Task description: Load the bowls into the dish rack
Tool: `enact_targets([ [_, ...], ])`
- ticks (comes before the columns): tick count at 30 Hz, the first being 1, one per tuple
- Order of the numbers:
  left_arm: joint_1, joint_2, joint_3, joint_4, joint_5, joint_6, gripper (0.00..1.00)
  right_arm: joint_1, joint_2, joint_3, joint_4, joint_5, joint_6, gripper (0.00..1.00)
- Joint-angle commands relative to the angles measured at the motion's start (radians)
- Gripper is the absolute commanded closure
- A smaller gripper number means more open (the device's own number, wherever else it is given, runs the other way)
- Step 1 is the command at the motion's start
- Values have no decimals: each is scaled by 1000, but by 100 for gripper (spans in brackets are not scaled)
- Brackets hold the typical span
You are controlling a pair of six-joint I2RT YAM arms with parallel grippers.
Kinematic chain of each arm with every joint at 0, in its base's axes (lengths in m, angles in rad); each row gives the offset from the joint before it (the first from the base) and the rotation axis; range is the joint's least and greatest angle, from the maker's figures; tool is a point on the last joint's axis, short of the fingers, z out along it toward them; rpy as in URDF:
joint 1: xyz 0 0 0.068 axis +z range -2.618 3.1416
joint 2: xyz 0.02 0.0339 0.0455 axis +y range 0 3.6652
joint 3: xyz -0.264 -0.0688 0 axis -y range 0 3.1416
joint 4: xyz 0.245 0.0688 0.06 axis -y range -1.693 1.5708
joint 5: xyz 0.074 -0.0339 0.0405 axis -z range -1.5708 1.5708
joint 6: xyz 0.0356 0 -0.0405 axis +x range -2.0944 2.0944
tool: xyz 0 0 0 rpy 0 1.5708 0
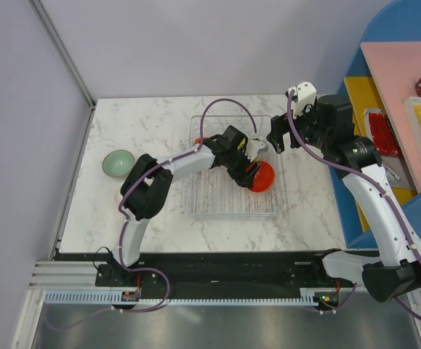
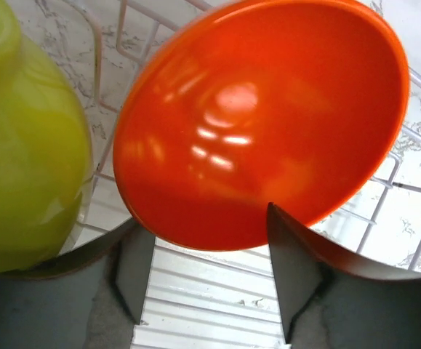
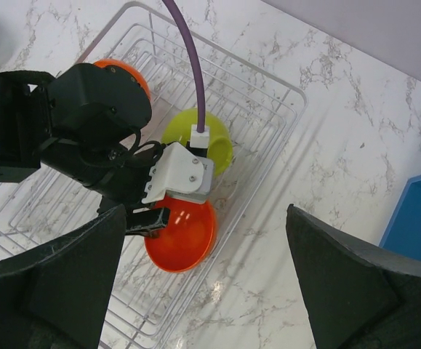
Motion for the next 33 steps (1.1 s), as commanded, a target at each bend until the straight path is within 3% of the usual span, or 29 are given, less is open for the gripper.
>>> enact_targets([
  [1,0,17,37,36,-8,-33,41,-6,-28,-11,27,-26,17,2],
  [3,0,17,37,38,-8,-33,60,-8,-30,-17,30,-31,17,2],
  [4,0,15,37,36,-12,-33,74,-8,-30,-19,31,-31,17,3],
  [8,0,6,30,35,-20,-31,98,-11,-30,-30,39,-29,25,3],
  [18,40,-208,-65,18,1,16,98,-19,25,-11,57,-89,149,2],
  [22,132,-336,-110,32,104,13,98,-31,62,-16,77,-242,227,2],
  [26,255,-432,-170,73,230,6,98,-34,107,-60,125,-498,275,2],
  [33,286,-488,-210,96,374,13,98,-34,219,-65,186,-875,362,2],
])
